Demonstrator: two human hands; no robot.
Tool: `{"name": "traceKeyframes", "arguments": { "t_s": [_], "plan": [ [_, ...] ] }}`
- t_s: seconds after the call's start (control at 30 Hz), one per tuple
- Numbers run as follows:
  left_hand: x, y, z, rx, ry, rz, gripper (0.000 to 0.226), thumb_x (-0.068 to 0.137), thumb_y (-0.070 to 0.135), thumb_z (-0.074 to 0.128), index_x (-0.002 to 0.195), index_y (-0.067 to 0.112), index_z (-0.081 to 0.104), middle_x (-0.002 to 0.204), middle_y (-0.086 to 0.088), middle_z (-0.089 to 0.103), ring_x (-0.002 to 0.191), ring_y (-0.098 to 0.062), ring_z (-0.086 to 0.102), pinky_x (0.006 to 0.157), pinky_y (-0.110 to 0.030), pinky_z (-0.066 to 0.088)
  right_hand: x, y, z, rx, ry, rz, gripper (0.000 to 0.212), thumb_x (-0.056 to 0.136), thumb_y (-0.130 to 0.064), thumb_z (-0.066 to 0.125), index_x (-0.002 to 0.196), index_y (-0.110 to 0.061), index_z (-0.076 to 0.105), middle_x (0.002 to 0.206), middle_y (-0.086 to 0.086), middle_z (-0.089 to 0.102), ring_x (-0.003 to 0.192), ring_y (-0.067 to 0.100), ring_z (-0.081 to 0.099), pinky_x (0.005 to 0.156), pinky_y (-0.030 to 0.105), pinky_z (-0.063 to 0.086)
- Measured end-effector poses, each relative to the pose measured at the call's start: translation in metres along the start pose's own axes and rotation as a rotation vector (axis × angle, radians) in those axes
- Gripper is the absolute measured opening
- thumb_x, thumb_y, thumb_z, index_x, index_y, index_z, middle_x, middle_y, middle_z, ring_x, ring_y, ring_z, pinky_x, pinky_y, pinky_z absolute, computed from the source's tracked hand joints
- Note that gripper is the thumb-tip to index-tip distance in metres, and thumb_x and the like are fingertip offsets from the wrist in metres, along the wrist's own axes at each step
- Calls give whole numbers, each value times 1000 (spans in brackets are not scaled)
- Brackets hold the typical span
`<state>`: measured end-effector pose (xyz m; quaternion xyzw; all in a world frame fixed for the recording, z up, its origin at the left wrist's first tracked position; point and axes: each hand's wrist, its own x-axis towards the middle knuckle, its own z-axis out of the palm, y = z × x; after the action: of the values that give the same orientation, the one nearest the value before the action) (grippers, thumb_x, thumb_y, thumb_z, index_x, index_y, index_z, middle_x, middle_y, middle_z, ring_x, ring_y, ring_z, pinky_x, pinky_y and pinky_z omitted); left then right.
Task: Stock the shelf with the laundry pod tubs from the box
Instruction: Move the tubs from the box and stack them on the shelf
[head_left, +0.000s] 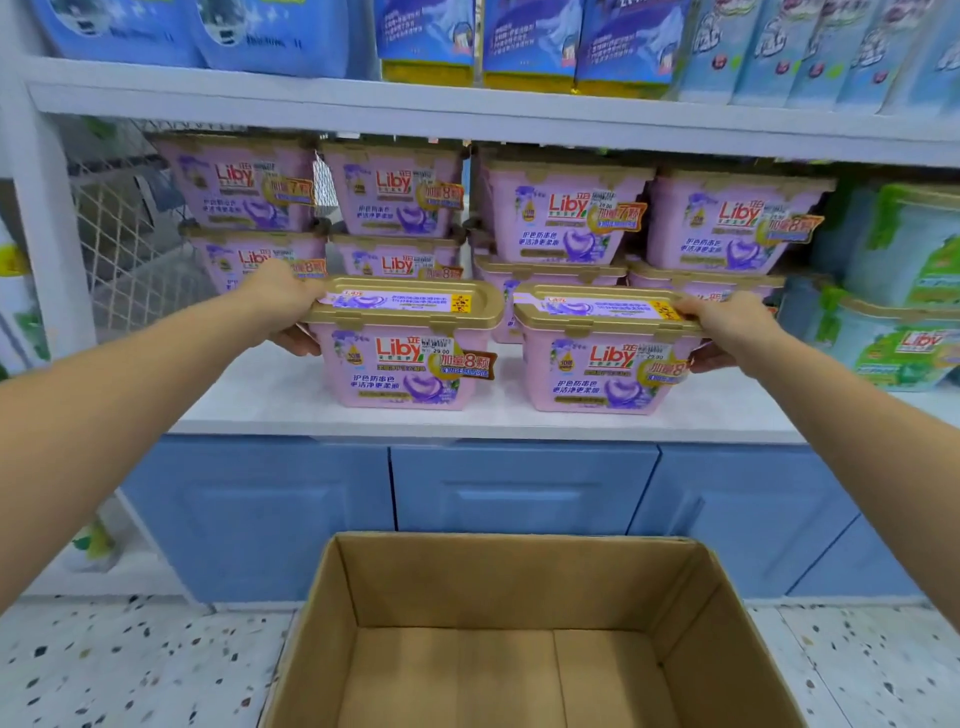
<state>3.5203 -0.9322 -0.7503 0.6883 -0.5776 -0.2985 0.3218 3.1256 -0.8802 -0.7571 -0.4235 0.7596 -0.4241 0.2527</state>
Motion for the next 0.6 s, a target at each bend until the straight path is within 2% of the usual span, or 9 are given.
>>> {"name": "traceKeyframes", "arguments": {
  "t_s": [0.07,0.1,0.2,0.3,0.37,0.4,0.47,0.53,0.6],
  "plan": [
    [2,-1,0,13,-4,10,24,96,18,43,101,-5,46,84,-24,62,25,-17,56,28,-23,47,1,0,1,-3,-13,-5,35,87,-36,59,69,-6,50,74,15,58,38,22,59,32,26,48],
    [3,-2,1,18,-2,12,23,96,18,43,100,-4,46,86,-24,62,25,-16,57,29,-23,47,2,1,1,-12,-23,-3,35,87,-37,58,70,-7,51,75,14,59,39,22,59,34,26,49],
    [2,-3,1,-1,3,6,25,96,22,41,99,-2,49,86,-22,64,27,-15,58,31,-23,48,0,2,-1,-11,-46,10,37,87,-42,55,78,-6,55,87,16,62,61,25,59,55,33,52],
    [1,-10,-4,-121,24,-35,44,94,38,39,113,0,52,80,-19,65,40,-24,64,38,-26,52,-4,9,-8,10,13,-22,56,87,-55,45,111,-5,52,98,13,58,84,28,58,74,41,49],
    [-7,-21,-9,-142,133,-6,52,91,48,37,119,5,50,88,-19,65,52,-27,64,45,-29,53,-12,20,-15,69,122,-109,48,86,-56,45,101,-11,52,103,13,59,85,28,59,72,40,49],
    [-15,-30,-10,-124,208,42,50,90,50,38,115,8,50,91,-19,64,54,-25,63,47,-30,51,-18,29,-18,83,167,-162,42,86,-54,46,93,-13,53,100,12,61,80,27,60,67,37,49],
    [-38,-56,-6,-77,311,171,38,87,48,42,99,13,49,85,-14,62,52,-23,61,52,-31,45,-29,58,-21,62,172,-239,31,89,-44,47,91,-13,53,93,9,62,67,19,57,58,30,47],
    [-63,-87,8,-65,268,223,29,86,44,44,86,16,50,74,-7,58,48,-19,59,58,-33,44,-43,94,-20,18,80,-256,19,92,-31,49,86,-14,54,82,5,64,57,8,57,50,25,47],
    [-91,-114,27,-57,157,193,24,90,36,47,75,17,50,69,-7,57,44,-16,57,60,-33,43,-59,128,-16,-32,-19,-230,17,93,-24,51,76,-19,53,71,-2,66,48,0,58,46,17,47]
  ]
}}
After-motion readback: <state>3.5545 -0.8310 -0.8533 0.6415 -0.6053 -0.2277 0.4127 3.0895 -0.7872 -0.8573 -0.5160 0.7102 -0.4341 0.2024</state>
